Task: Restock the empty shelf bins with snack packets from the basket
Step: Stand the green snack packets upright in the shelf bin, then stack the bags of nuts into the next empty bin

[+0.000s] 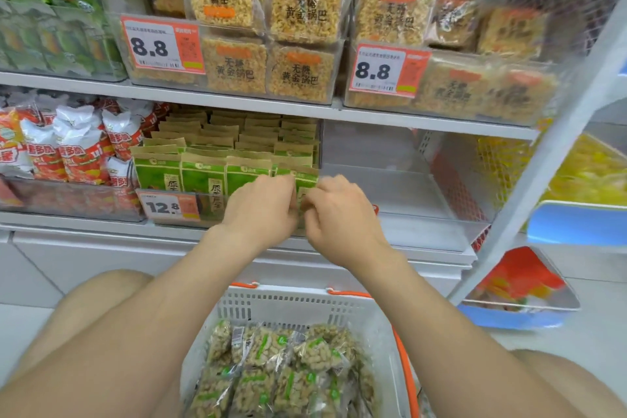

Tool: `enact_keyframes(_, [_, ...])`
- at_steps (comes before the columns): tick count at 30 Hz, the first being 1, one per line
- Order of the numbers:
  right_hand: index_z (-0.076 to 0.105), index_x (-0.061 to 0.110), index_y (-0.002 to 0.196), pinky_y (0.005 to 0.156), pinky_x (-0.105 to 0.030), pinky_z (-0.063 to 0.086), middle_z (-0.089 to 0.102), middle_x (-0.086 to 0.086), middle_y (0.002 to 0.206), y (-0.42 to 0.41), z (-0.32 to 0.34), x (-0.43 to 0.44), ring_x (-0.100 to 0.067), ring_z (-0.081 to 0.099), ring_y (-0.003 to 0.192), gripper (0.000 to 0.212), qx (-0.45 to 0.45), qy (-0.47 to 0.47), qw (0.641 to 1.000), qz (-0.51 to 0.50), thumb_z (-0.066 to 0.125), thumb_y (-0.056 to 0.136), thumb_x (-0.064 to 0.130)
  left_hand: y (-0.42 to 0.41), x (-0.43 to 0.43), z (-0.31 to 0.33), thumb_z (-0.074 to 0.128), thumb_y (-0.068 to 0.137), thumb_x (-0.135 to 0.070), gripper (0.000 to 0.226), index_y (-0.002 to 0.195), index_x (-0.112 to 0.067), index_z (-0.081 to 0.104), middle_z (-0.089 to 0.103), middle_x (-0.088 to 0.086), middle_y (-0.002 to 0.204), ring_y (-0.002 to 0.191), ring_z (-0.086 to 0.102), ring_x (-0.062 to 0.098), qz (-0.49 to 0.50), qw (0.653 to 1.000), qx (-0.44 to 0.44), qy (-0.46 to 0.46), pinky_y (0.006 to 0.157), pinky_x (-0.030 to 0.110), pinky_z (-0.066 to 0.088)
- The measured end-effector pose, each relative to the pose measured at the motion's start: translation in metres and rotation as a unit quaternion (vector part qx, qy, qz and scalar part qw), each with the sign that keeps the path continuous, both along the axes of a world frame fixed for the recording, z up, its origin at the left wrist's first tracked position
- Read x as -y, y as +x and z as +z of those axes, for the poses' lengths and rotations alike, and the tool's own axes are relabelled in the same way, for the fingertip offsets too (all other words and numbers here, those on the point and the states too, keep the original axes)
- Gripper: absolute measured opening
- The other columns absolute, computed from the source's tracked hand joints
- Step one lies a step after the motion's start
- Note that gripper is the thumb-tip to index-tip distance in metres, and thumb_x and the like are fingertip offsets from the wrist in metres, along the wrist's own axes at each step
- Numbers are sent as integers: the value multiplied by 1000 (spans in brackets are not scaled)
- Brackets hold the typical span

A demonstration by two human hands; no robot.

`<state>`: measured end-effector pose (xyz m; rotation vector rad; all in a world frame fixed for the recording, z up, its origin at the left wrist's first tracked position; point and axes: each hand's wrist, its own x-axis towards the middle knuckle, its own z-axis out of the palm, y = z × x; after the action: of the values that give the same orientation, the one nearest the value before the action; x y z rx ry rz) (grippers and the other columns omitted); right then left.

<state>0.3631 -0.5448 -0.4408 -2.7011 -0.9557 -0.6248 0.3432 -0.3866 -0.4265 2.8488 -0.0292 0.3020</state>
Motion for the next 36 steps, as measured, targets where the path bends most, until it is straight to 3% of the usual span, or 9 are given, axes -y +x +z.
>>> enact_keyframes(3, [71,17,99,68,-38,49,70,-8,97,-19,-9,28,-36,65,89,24,-105,-102,989,-37,49,90,21,4,14,-3,62,89,-33,5,85,-30,62,66,-8,87,86,67,26,-70,993,-90,22,74,40,59])
enact_keyframes(6, [70,16,106,68,-38,48,68,-10,102,-38,-27,57,-37,65,90,23,-181,-180,965,-54,50,94,19,2,36,-14,60,97,-35,14,108,-29,66,58,-8,96,94,61,21,-144,972,-169,82,77,36,53])
enact_keyframes(10, [65,16,92,65,-36,43,63,-8,94,-56,-45,86,-35,61,82,14,-232,-239,940,-72,51,93,15,2,66,-30,58,99,-39,24,120,-28,64,63,-2,108,104,61,24,-192,953,-193,136,77,38,52])
enact_keyframes(17, [58,17,98,76,-36,40,60,-7,95,-37,-58,79,-34,65,98,7,-218,-227,941,-124,53,96,21,-4,76,-48,53,101,-32,26,125,-24,61,64,3,118,104,63,29,-222,934,-197,201,70,37,47])
enact_keyframes(23, [55,10,105,71,-40,34,53,-14,102,-1,-72,68,-34,49,87,31,126,-33,968,-213,59,74,8,-3,70,-50,53,102,-29,31,131,-20,58,56,12,128,120,54,37,-193,939,-154,241,89,45,45])
enact_keyframes(26, [50,12,132,93,-44,39,52,-12,127,14,-59,75,-36,50,116,56,66,-35,965,-253,56,76,12,0,72,-43,53,102,-27,34,135,-16,53,46,15,133,122,47,43,-151,948,-138,244,93,49,42])
enact_keyframes(28, [47,14,133,102,-46,36,59,-8,123,20,-55,78,-33,55,118,56,-21,-65,960,-270,60,80,10,0,77,-40,53,102,-27,38,137,-14,48,42,16,135,121,46,45,-122,957,-138,224,91,49,40])
enact_keyframes(32, [56,16,112,92,-41,38,68,-5,107,29,-45,86,-31,63,105,33,-65,-104,956,-267,61,84,0,-3,86,-37,57,100,-24,43,138,-11,44,41,17,135,122,48,45,-88,970,-117,196,96,50,44])
enact_keyframes(36, [61,20,110,87,-40,37,69,-2,105,29,-34,94,-30,62,102,40,-48,-88,962,-253,62,81,-7,-8,91,-31,61,97,-19,44,137,-13,42,42,16,135,121,51,43,-65,983,-82,153,91,50,45])
